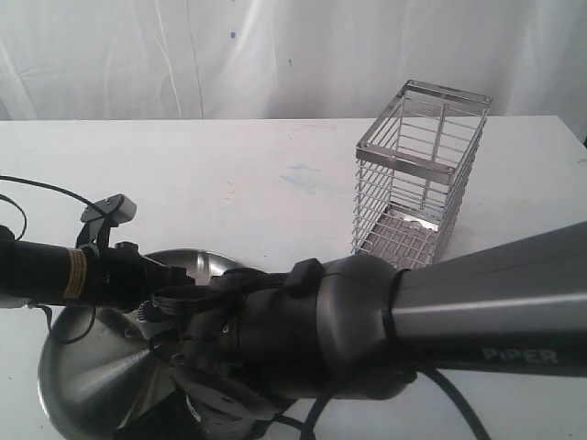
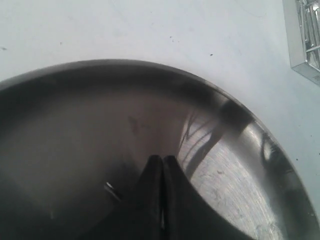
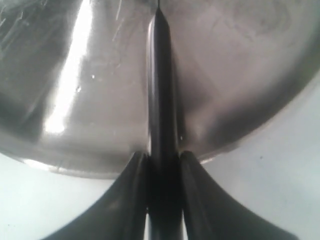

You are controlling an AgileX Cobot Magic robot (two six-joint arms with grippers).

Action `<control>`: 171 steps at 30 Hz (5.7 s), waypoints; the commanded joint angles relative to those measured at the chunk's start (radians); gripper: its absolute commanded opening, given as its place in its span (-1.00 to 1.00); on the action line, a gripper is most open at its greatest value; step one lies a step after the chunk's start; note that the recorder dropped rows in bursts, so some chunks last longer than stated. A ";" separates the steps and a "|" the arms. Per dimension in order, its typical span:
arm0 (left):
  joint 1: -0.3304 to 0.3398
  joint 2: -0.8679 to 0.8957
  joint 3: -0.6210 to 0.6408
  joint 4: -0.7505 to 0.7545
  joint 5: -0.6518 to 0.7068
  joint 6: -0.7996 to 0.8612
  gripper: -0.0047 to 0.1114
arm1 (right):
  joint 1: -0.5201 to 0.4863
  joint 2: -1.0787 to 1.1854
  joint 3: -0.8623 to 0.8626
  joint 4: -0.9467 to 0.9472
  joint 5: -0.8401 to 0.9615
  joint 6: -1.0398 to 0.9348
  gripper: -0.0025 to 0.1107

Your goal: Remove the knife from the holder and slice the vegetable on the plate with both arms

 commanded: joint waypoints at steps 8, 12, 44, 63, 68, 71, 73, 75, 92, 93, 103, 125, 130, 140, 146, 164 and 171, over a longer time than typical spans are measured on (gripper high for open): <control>-0.006 0.020 0.017 0.058 0.083 -0.006 -0.92 | -0.001 -0.001 0.001 0.152 0.119 -0.095 -0.96; -0.006 0.018 0.017 0.008 0.049 -0.006 -0.92 | -0.001 -0.001 0.001 0.190 0.115 -0.132 -0.96; 0.044 -0.114 0.017 0.178 -0.153 -0.089 -0.92 | -0.001 0.012 0.001 0.183 0.047 -0.181 -0.96; 0.044 -0.114 0.017 0.209 -0.082 -0.093 -0.92 | -0.001 0.034 0.001 0.237 0.038 -0.212 -0.96; 0.041 -0.114 0.017 0.212 -0.083 -0.096 -0.92 | -0.001 0.034 0.001 0.237 0.038 -0.212 -0.96; 0.040 -0.114 0.017 0.182 -0.117 -0.096 -0.92 | -0.001 0.020 0.001 0.237 0.050 -0.212 -0.96; 0.040 -0.116 0.017 0.125 -0.180 -0.076 -0.92 | -0.001 0.001 0.001 0.237 0.064 -0.212 -0.96; 0.046 -0.120 0.010 0.071 -0.258 -0.063 -0.92 | -0.001 -0.018 0.001 0.237 0.072 -0.212 -0.96; 0.125 -0.237 -0.054 0.071 -0.268 -0.072 -0.92 | -0.064 -0.144 -0.083 0.247 0.329 -0.215 -0.96; 0.125 -0.237 -0.054 0.103 -0.266 -0.072 -0.92 | -0.075 -0.140 -0.083 0.247 0.324 -0.215 -0.96; 0.108 -0.237 -0.050 0.151 -0.260 -0.057 -0.92 | -0.150 -0.095 -0.083 0.401 0.276 -0.356 -0.96; 0.014 -0.108 -0.050 0.208 -0.111 -0.046 -0.92 | -0.150 -0.002 -0.083 0.420 0.248 -0.394 -0.96; 0.014 -0.050 -0.050 0.189 -0.118 -0.046 -0.92 | -0.150 0.003 -0.083 0.420 0.245 -0.394 -0.96; -0.015 -0.012 -0.050 0.165 -0.142 -0.044 -0.92 | -0.150 0.026 -0.083 0.442 0.233 -0.415 -0.96; -0.062 -0.012 -0.050 0.169 -0.113 -0.036 -0.92 | -0.150 0.026 -0.083 0.452 0.222 -0.419 -0.96; -0.065 -0.012 -0.049 0.241 0.039 -0.070 -0.92 | -0.150 0.026 -0.083 0.452 0.214 -0.419 -0.96; -0.065 0.020 0.004 0.169 0.124 -0.062 -0.92 | -0.150 0.026 -0.083 0.461 0.256 -0.417 -0.96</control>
